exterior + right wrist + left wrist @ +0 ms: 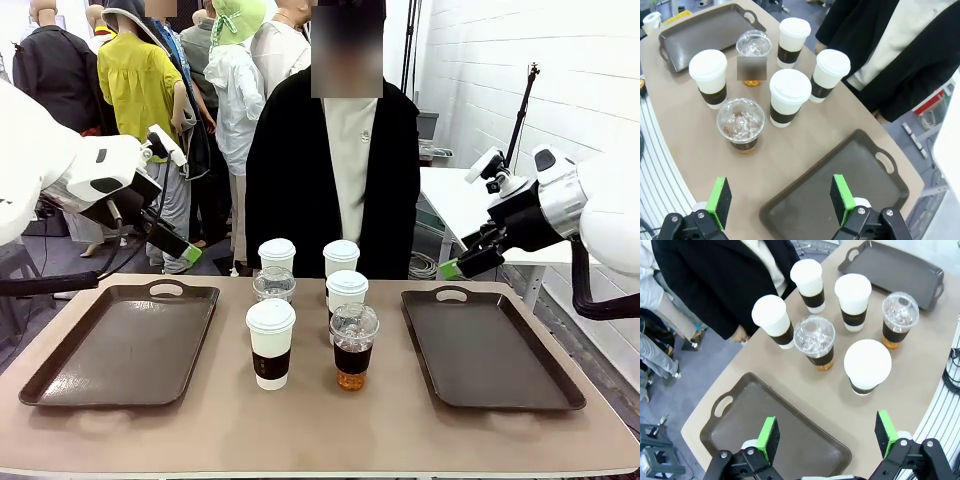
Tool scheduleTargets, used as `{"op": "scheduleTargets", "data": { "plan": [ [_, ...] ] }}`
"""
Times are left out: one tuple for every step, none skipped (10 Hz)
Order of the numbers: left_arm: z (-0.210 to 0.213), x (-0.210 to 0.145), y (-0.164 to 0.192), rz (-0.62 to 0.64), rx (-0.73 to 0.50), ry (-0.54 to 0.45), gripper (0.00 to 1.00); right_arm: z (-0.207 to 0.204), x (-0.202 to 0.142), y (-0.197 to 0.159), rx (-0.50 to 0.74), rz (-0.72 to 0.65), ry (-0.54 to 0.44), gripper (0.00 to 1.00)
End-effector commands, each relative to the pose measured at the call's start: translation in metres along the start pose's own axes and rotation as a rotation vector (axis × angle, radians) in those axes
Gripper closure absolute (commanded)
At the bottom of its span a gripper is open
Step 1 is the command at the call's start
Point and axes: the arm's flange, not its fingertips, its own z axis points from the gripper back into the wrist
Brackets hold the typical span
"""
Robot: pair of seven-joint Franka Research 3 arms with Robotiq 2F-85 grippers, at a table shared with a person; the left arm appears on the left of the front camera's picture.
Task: Distribute the coffee onto the tray.
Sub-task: Pick up one iced Americano and place it on the right Handle tray.
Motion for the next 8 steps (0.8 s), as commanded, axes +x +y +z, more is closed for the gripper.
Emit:
{"op": "scheduleTargets", "data": {
  "plan": [
    [0.006,-0.043,-0.013,-0.008,-0.016,-0.054,0.0,-0.009,-0.033,0.019,0.04,0.009,-0.022,0.0],
    [0.008,-0.044,-0.012,-0.007,-0.012,-0.042,0.0,-0.011,-0.03,0.02,0.023,-0.01,0.0,0.0],
    [0.007,0.0,0.004,0.005,0.003,-0.017,0.0,0.0,0.0,-0.001,0.005,0.0,-0.003,0.0],
    [0.007,0.0,0.004,0.005,0.003,-0.017,0.0,0.0,0.0,-0.001,0.005,0.0,-0.003,0.0],
    [0.007,0.0,0.004,0.005,0.003,-0.017,0.0,0.0,0.0,-0.001,0.005,0.0,-0.003,0.0],
    [0.007,0.0,0.004,0.005,0.003,-0.017,0.0,0.0,0.0,-0.001,0.005,0.0,-0.003,0.0],
    [0.007,0.0,0.004,0.005,0.003,-0.017,0.0,0.0,0.0,-0.001,0.005,0.0,-0.003,0.0],
    [0.007,0.0,0.004,0.005,0.003,-0.017,0.0,0.0,0.0,-0.001,0.005,0.0,-0.003,0.0]
  ]
}}
